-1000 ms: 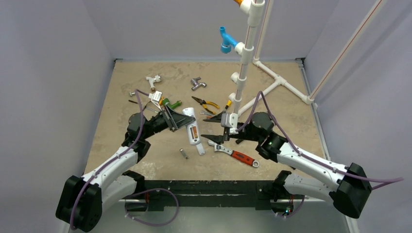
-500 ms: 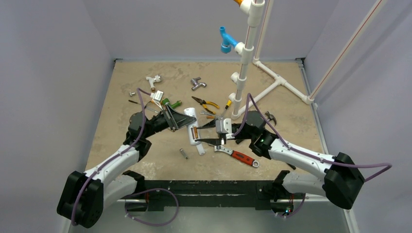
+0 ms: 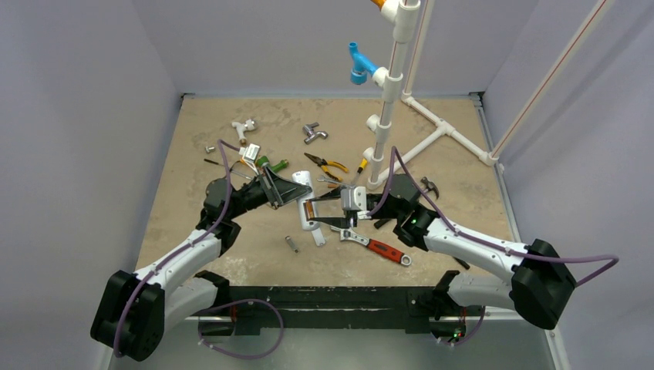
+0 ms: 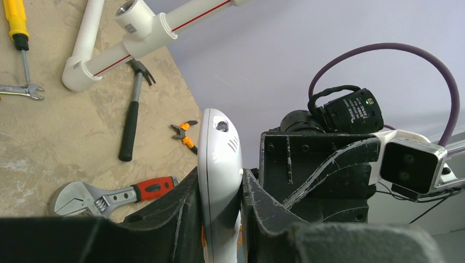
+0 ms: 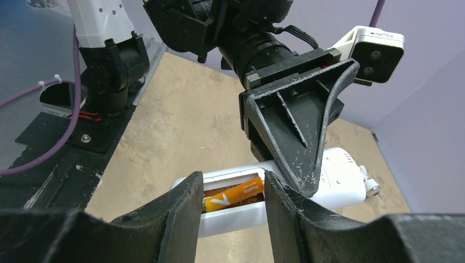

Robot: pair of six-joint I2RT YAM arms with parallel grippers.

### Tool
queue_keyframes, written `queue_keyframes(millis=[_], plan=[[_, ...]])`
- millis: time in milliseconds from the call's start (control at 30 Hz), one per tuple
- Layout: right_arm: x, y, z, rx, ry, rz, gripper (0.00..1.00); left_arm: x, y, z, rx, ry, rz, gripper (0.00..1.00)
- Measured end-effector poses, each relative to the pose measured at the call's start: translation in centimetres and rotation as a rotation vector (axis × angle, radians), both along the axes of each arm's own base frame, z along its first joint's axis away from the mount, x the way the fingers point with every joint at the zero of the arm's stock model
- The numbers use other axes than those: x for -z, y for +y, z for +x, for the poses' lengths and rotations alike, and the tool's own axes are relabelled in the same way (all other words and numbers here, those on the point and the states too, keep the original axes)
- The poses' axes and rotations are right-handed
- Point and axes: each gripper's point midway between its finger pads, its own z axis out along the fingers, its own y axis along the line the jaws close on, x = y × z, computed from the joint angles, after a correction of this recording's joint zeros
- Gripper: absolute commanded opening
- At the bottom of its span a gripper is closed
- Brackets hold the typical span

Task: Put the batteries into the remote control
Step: Load the battery into the remote control.

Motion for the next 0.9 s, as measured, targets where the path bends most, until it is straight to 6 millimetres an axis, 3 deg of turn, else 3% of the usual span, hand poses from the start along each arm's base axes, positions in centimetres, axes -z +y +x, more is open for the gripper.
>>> queue_keyframes(millis=[167, 600, 900], plan=[[-0.6, 0.1, 0.4, 0.016, -0.014, 0.010, 0.42, 0.1, 0.0, 0.0, 0.001, 0.002, 0.001, 0.00], [-2.1, 0.4, 3.8, 0.180, 0.001, 0.078, 0.43, 0.2, -0.1, 0.1, 0.001, 0.005, 0.002, 0.00], [-1.9, 0.6, 3.5, 0.178, -0.004, 0.068, 0.38, 0.3, -0.1, 0.2, 0.001, 0.009, 0.004, 0.00]])
